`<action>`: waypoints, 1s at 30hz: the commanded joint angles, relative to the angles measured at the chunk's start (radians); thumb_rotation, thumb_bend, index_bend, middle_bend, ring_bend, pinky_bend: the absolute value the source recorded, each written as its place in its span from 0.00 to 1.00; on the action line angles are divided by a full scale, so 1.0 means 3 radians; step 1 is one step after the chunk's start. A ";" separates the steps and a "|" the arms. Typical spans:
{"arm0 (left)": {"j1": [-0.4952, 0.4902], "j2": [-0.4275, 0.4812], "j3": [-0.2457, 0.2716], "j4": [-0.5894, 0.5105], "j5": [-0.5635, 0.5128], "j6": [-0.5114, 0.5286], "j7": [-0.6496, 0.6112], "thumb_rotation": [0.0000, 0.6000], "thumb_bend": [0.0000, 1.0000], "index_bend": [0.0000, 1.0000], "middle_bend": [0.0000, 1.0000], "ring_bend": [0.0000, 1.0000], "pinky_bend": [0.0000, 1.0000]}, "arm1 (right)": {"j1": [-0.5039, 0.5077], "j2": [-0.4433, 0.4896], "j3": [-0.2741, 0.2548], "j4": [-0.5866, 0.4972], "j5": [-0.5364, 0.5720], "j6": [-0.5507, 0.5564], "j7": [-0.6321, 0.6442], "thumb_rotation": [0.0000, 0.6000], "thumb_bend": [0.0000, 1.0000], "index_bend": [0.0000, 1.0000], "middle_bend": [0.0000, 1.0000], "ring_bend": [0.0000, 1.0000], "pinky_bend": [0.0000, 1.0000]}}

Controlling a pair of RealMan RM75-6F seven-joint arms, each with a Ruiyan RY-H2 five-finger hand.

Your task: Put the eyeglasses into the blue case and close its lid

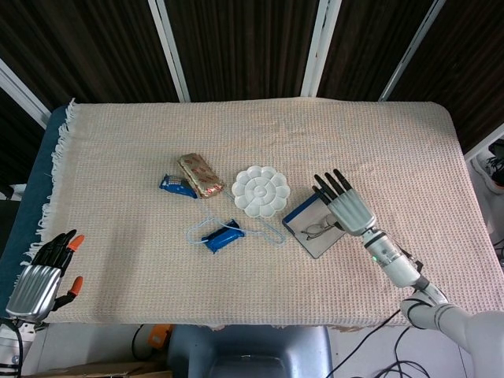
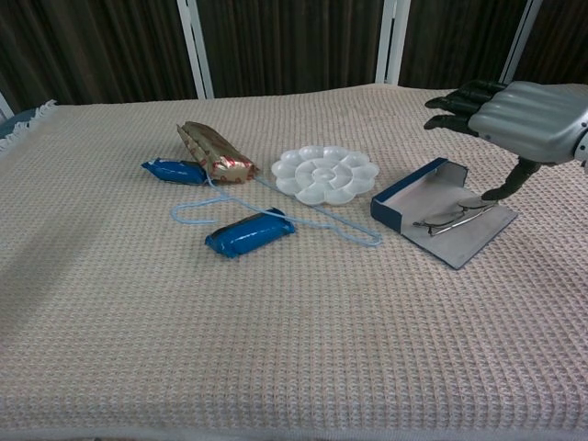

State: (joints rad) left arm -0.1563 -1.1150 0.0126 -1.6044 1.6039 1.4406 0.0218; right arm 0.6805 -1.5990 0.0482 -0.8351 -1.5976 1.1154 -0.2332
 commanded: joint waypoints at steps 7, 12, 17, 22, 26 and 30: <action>0.0016 0.0025 0.0011 0.0010 0.0027 0.0040 -0.0067 1.00 0.42 0.00 0.00 0.00 0.14 | -0.0032 0.0039 -0.0061 -0.0046 -0.0028 0.0016 0.0016 1.00 0.12 0.24 0.00 0.00 0.00; 0.0018 0.0028 0.0020 0.0016 0.0051 0.0051 -0.0092 1.00 0.42 0.00 0.00 0.00 0.14 | -0.0026 -0.0055 -0.0065 0.0039 0.0008 -0.0054 0.0019 1.00 0.12 0.24 0.00 0.00 0.00; 0.0020 0.0027 0.0017 0.0025 0.0044 0.0054 -0.0101 1.00 0.42 0.00 0.00 0.00 0.14 | -0.0015 -0.0171 -0.0086 0.0196 0.0004 -0.0083 0.0094 1.00 0.12 0.24 0.00 0.00 0.00; 0.0013 0.0031 0.0018 0.0024 0.0034 0.0033 -0.0103 1.00 0.42 0.00 0.00 0.00 0.14 | 0.0001 -0.0236 -0.0081 0.0290 -0.0001 -0.0065 0.0144 1.00 0.12 0.24 0.00 0.00 0.00; 0.0013 0.0026 0.0020 0.0018 0.0041 0.0035 -0.0088 1.00 0.42 0.00 0.00 0.00 0.14 | 0.0050 -0.0311 -0.0060 0.0376 0.0020 -0.0129 0.0132 1.00 0.12 0.24 0.00 0.00 0.00; 0.0008 0.0025 0.0020 0.0016 0.0034 0.0021 -0.0082 1.00 0.42 0.00 0.00 0.00 0.14 | 0.0101 -0.0392 -0.0018 0.0441 0.0042 -0.0139 0.0144 1.00 0.12 0.24 0.00 0.00 0.00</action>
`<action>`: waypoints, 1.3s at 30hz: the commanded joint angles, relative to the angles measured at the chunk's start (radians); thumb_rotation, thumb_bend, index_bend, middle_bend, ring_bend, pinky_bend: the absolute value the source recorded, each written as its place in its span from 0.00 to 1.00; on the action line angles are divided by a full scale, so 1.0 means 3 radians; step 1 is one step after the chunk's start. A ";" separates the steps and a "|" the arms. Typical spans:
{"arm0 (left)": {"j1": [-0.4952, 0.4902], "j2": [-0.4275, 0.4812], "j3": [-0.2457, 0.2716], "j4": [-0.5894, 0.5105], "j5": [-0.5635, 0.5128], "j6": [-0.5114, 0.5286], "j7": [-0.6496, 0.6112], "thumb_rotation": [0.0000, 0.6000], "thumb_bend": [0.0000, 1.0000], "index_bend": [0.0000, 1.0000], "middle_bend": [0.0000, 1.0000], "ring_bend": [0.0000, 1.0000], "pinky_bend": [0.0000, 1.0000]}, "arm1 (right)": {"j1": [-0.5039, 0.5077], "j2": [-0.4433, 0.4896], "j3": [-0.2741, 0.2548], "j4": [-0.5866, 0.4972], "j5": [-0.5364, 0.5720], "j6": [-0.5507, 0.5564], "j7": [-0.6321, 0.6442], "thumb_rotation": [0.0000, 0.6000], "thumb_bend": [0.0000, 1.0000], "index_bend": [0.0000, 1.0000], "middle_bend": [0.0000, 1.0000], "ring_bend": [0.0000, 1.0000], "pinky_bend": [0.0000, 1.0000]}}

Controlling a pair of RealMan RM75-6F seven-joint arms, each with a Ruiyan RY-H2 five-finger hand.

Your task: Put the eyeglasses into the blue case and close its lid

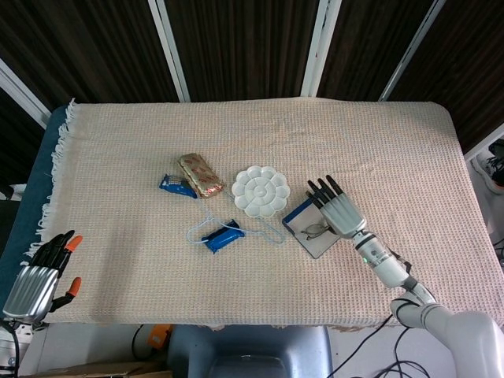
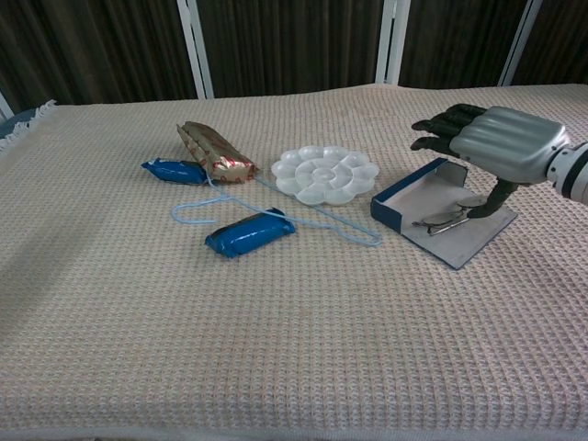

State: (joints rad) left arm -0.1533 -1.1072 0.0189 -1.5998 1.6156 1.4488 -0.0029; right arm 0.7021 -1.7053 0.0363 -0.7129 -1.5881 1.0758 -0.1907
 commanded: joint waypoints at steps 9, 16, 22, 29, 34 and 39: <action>-0.0027 0.0005 -0.0014 0.0006 -0.0059 -0.0070 -0.0018 1.00 0.42 0.00 0.00 0.00 0.14 | 0.0208 -0.0230 0.0131 0.0164 0.0061 -0.0071 -0.0093 1.00 0.12 0.23 0.00 0.00 0.00; -0.0043 0.0008 -0.0022 0.0011 -0.0092 -0.0110 -0.0026 1.00 0.42 0.00 0.00 0.00 0.14 | 0.0383 -0.0283 0.0237 0.0108 0.0152 -0.0242 -0.0403 1.00 0.12 0.22 0.00 0.00 0.00; -0.0049 0.0015 -0.0019 0.0008 -0.0087 -0.0114 -0.0036 1.00 0.42 0.00 0.00 0.00 0.14 | 0.0481 -0.0297 0.0338 -0.0050 0.0293 -0.0391 -0.0816 1.00 0.12 0.22 0.00 0.00 0.00; -0.0039 0.0032 -0.0023 0.0015 -0.0088 -0.0087 -0.0083 1.00 0.42 0.00 0.00 0.00 0.14 | 0.0538 -0.0326 0.0432 -0.0114 0.0443 -0.0461 -0.1048 1.00 0.12 0.21 0.00 0.00 0.00; -0.0038 0.0035 -0.0018 0.0020 -0.0075 -0.0080 -0.0092 1.00 0.42 0.00 0.00 0.00 0.14 | 0.0515 -0.0255 0.0416 -0.0231 0.0452 -0.0414 -0.1039 1.00 0.12 0.21 0.00 0.00 0.00; -0.0044 0.0029 -0.0018 0.0013 -0.0077 -0.0091 -0.0078 1.00 0.42 0.00 0.00 0.00 0.14 | 0.0381 -0.0004 0.0304 -0.0546 0.0359 -0.0233 -0.1009 1.00 0.12 0.21 0.00 0.00 0.00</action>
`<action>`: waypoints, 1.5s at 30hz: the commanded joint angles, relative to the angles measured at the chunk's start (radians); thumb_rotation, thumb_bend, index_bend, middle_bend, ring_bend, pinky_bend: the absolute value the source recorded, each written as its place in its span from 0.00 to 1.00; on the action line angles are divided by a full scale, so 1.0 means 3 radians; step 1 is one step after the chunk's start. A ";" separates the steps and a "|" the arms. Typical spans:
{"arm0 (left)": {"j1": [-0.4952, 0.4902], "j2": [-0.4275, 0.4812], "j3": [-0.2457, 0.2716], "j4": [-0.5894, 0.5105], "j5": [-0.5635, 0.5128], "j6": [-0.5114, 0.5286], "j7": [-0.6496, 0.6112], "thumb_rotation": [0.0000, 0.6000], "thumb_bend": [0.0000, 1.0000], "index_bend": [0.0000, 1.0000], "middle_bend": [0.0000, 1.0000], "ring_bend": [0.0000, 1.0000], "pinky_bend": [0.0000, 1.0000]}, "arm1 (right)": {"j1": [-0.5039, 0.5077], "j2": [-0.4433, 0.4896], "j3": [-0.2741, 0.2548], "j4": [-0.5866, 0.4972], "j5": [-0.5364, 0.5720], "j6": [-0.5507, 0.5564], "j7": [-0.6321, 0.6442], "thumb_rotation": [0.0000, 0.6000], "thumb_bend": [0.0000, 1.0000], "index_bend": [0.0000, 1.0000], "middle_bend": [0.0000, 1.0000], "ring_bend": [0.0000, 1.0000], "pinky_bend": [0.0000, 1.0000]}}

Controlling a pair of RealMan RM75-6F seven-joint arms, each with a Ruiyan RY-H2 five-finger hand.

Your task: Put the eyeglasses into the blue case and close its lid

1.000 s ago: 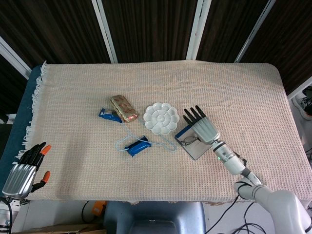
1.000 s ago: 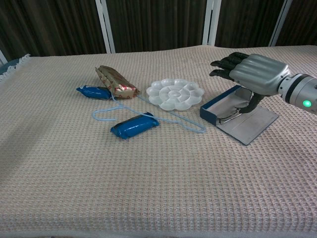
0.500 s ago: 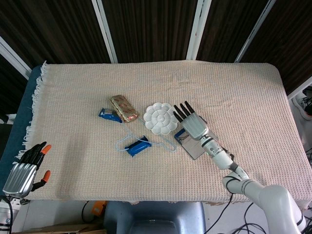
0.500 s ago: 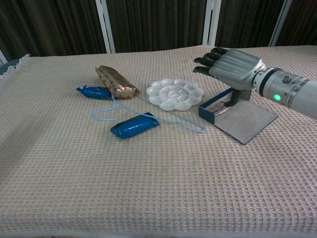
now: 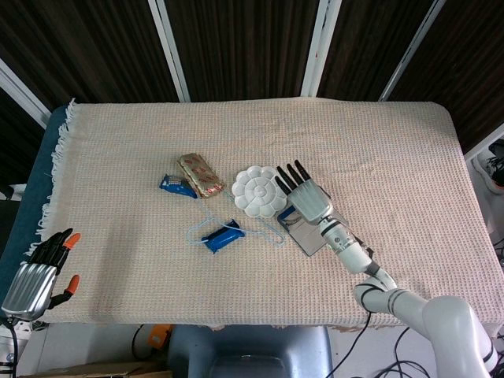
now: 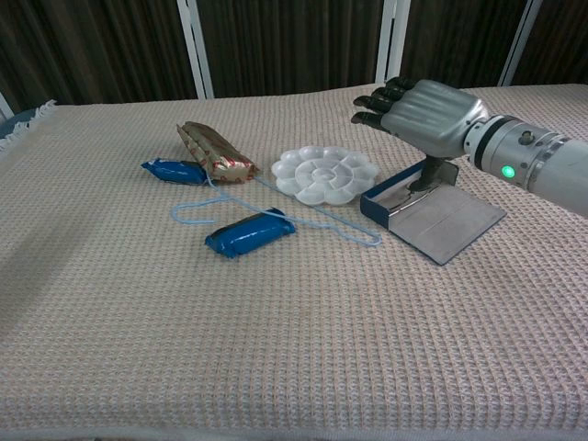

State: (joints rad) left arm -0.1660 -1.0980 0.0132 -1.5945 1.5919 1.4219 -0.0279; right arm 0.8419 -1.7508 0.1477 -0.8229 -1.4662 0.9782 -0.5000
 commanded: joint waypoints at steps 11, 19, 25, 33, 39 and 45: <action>0.0013 -0.0014 0.0008 -0.0025 0.0036 0.0043 0.0039 1.00 0.42 0.00 0.00 0.00 0.14 | -0.0611 0.0869 -0.0563 -0.1063 -0.0445 0.0644 0.0453 1.00 0.12 0.32 0.00 0.00 0.00; -0.0009 -0.0019 0.0014 -0.0036 0.0062 0.0017 0.0039 1.00 0.42 0.00 0.00 0.00 0.14 | -0.0834 0.0812 -0.0790 -0.0722 -0.0643 0.0800 0.0819 1.00 0.15 0.51 0.00 0.00 0.00; -0.0024 -0.0023 0.0013 -0.0019 0.0065 0.0002 0.0014 1.00 0.42 0.00 0.00 0.00 0.14 | -0.0848 0.0550 -0.0761 -0.0278 -0.0698 0.0857 0.1180 1.00 0.22 0.60 0.02 0.00 0.00; -0.0017 -0.0019 0.0022 -0.0015 0.0058 0.0001 0.0015 1.00 0.42 0.00 0.00 0.00 0.14 | -0.0777 0.0312 -0.0701 0.0165 -0.0707 0.0769 0.1294 1.00 0.37 0.62 0.04 0.00 0.00; -0.0008 -0.0022 0.0025 -0.0011 0.0071 0.0028 -0.0002 1.00 0.41 0.00 0.00 0.00 0.14 | -0.0734 0.0229 -0.0692 0.0372 -0.0718 0.0710 0.1335 1.00 0.37 0.62 0.04 0.00 0.00; -0.0012 -0.0032 0.0037 -0.0014 0.0103 0.0029 0.0030 1.00 0.41 0.00 0.00 0.00 0.14 | -0.0701 0.0223 -0.0707 0.0420 -0.0722 0.0622 0.1403 1.00 0.37 0.62 0.04 0.00 0.00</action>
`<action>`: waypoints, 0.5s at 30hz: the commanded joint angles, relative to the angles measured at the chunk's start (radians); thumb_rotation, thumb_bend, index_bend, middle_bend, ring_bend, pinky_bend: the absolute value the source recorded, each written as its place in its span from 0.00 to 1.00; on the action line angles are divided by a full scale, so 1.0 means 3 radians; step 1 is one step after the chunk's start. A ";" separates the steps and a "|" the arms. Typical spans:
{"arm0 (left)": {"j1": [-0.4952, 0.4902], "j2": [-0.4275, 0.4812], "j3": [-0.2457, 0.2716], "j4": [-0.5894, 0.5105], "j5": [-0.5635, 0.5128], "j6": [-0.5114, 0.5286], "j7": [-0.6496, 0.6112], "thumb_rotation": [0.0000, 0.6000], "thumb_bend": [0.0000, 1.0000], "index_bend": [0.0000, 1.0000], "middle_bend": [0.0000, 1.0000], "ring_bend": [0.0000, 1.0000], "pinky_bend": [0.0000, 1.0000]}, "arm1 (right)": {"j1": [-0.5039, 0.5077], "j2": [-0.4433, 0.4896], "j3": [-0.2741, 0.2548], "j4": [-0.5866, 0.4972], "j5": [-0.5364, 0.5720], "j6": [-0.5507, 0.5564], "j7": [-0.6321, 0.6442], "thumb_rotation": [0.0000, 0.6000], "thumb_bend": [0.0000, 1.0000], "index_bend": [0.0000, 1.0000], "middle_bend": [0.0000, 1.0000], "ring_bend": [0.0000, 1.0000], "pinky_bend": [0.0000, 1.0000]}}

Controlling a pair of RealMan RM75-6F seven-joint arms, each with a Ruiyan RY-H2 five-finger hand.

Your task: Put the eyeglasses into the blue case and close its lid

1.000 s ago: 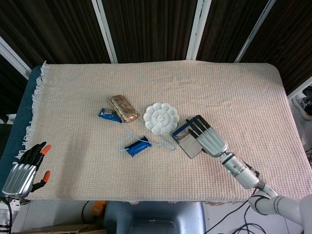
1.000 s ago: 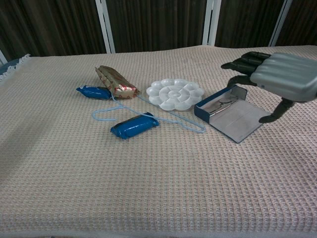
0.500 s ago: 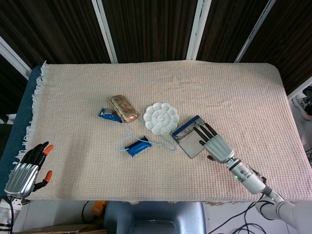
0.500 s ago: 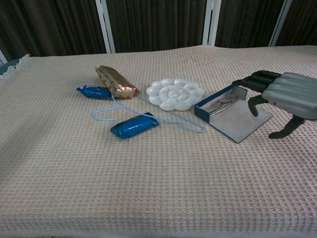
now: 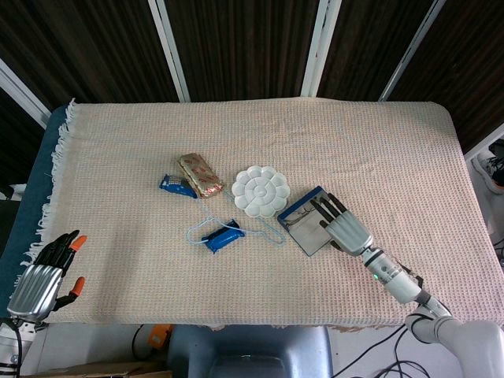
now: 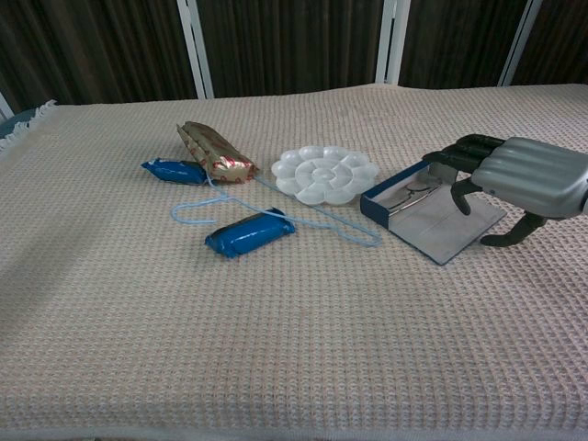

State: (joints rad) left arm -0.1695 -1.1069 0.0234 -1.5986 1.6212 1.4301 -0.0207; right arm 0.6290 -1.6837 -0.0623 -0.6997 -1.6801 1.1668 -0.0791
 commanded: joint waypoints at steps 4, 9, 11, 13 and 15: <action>0.0002 -0.0004 0.0003 -0.0002 0.0000 0.0002 0.0019 1.00 0.41 0.00 0.00 0.00 0.14 | 0.0021 -0.0005 -0.0016 0.0038 -0.0026 -0.0014 -0.0041 1.00 0.37 0.62 0.04 0.00 0.00; 0.0003 -0.0003 0.0000 0.0000 -0.0005 0.0007 0.0016 1.00 0.41 0.00 0.00 0.00 0.14 | 0.0033 -0.0008 -0.0010 0.0053 -0.0020 -0.0045 -0.0086 1.00 0.37 0.62 0.04 0.00 0.00; 0.0003 -0.0002 0.0001 0.0001 -0.0005 0.0007 0.0014 1.00 0.41 0.00 0.00 0.00 0.14 | 0.0032 -0.0009 -0.0006 0.0056 -0.0015 -0.0045 -0.0096 1.00 0.37 0.62 0.04 0.00 0.00; 0.0004 -0.0001 0.0001 0.0002 -0.0002 0.0012 0.0006 1.00 0.41 0.00 0.00 0.00 0.14 | 0.0028 -0.0012 -0.0003 0.0061 -0.0007 -0.0052 -0.0113 1.00 0.37 0.62 0.04 0.00 0.00; 0.0008 -0.0002 0.0001 0.0004 0.0000 0.0020 0.0006 1.00 0.41 0.00 0.00 0.00 0.14 | 0.0026 -0.0018 -0.0002 0.0070 -0.0001 -0.0062 -0.0127 1.00 0.37 0.62 0.04 0.00 0.00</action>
State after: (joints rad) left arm -0.1673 -1.1075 0.0238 -1.5974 1.6211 1.4360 -0.0190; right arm 0.6369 -1.6888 -0.0630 -0.6791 -1.6807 1.1486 -0.1168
